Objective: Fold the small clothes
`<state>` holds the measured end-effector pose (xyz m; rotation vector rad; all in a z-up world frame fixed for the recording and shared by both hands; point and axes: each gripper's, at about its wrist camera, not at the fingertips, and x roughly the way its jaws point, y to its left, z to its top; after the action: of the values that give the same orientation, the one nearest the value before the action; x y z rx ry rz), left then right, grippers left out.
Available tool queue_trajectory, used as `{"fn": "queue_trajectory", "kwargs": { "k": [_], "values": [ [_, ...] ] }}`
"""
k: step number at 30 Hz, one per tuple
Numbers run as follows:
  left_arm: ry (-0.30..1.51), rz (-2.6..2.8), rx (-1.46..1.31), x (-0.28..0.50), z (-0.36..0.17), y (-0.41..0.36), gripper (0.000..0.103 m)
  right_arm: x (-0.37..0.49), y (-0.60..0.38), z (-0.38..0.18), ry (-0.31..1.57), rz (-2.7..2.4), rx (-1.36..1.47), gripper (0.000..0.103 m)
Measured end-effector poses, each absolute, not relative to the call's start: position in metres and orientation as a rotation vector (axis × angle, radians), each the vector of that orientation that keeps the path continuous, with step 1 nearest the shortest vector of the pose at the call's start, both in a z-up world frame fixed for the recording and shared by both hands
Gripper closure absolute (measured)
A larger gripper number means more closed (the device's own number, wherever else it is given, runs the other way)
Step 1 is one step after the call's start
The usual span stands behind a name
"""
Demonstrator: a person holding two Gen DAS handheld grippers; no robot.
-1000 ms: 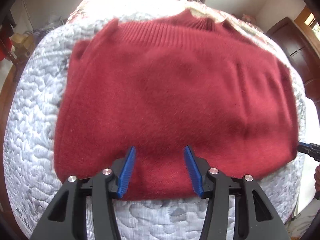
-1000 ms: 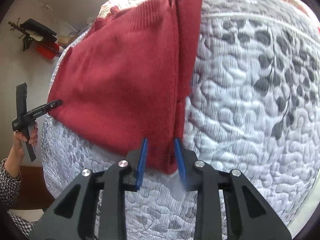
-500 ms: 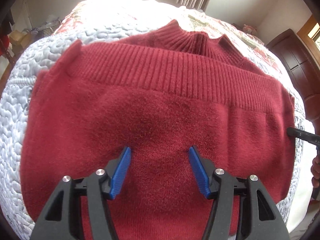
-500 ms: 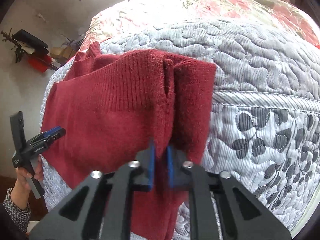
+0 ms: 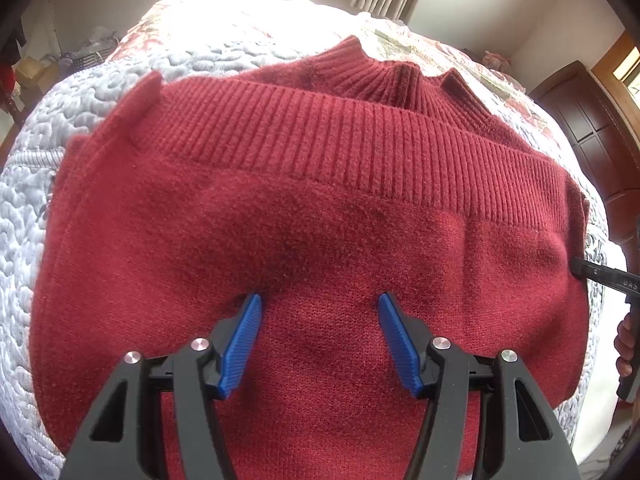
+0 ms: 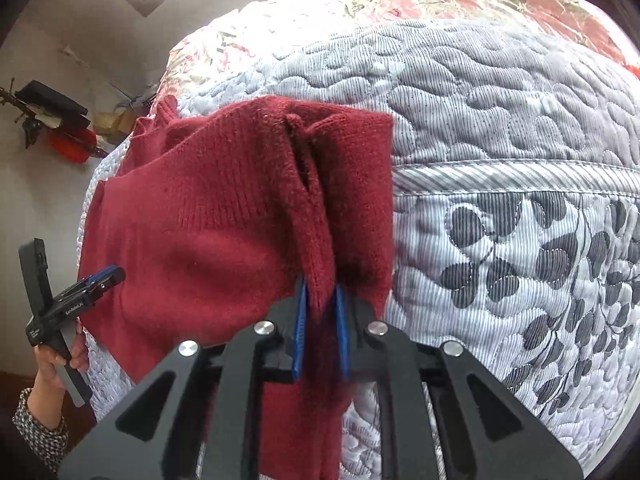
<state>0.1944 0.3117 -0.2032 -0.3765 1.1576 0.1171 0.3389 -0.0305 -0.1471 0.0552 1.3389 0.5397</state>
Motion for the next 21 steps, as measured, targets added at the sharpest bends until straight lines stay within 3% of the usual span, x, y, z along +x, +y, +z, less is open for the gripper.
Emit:
{"fn": "queue_trajectory", "kwargs": {
  "k": [2, 3, 13, 17, 21],
  "values": [
    [1.149, 0.129, -0.382, 0.189, -0.197, 0.310, 0.042, 0.330, -0.038, -0.135, 1.316, 0.548, 0.063, 0.069],
    [1.146, 0.134, -0.381, 0.187, -0.195, 0.308, 0.042, 0.325, -0.038, -0.130, 1.307, 0.552, 0.063, 0.067],
    [1.095, 0.177, -0.328, 0.154, -0.162, 0.290, 0.041, 0.252, -0.055, -0.138, 1.360, 0.549, -0.023, 0.064],
    [1.098, 0.180, -0.301, 0.145, -0.156, 0.287, 0.041, 0.234, -0.057, -0.152, 1.398, 0.559, 0.010, 0.064],
    [1.096, 0.168, -0.285, 0.137, -0.154, 0.286, 0.041, 0.227, -0.049, -0.160, 1.409, 0.551, -0.017, 0.081]
  ]
}}
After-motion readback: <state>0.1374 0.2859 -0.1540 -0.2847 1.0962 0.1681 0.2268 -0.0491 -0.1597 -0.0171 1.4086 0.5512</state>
